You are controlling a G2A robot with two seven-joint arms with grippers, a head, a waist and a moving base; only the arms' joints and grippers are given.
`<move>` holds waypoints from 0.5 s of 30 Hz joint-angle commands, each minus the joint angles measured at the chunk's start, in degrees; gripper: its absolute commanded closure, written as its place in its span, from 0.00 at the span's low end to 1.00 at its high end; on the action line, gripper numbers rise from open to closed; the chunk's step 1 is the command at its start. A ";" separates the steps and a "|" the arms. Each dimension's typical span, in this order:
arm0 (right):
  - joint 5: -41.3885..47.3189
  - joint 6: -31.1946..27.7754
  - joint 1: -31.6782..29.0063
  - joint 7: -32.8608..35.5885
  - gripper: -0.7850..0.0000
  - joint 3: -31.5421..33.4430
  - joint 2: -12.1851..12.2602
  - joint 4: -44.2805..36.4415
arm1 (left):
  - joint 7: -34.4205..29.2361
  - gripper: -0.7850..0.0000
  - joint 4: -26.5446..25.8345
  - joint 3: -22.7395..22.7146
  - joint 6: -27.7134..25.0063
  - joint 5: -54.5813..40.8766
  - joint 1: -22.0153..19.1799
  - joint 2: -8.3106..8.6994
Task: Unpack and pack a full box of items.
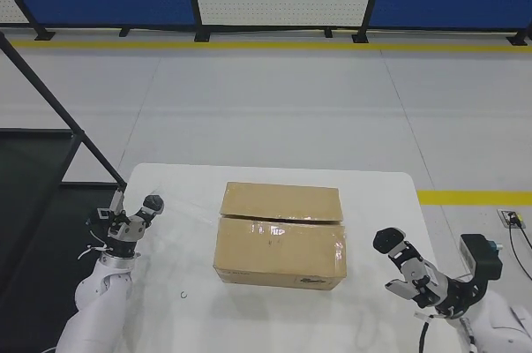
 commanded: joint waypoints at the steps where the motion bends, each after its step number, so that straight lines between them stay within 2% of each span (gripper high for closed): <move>1: 0.00 0.00 0.00 0.00 0.00 0.00 0.00 0.00 | -0.03 0.00 0.12 -0.01 -0.01 -0.04 -0.07 0.01; 10: 0.00 0.00 0.00 0.00 0.00 0.00 0.00 0.00 | -0.03 0.00 0.12 -0.01 -0.01 -0.04 -0.07 0.01; 15: 0.00 0.00 0.00 0.00 0.00 0.00 0.00 0.00 | 7.17 0.00 -0.60 -0.56 1.61 1.87 0.94 0.05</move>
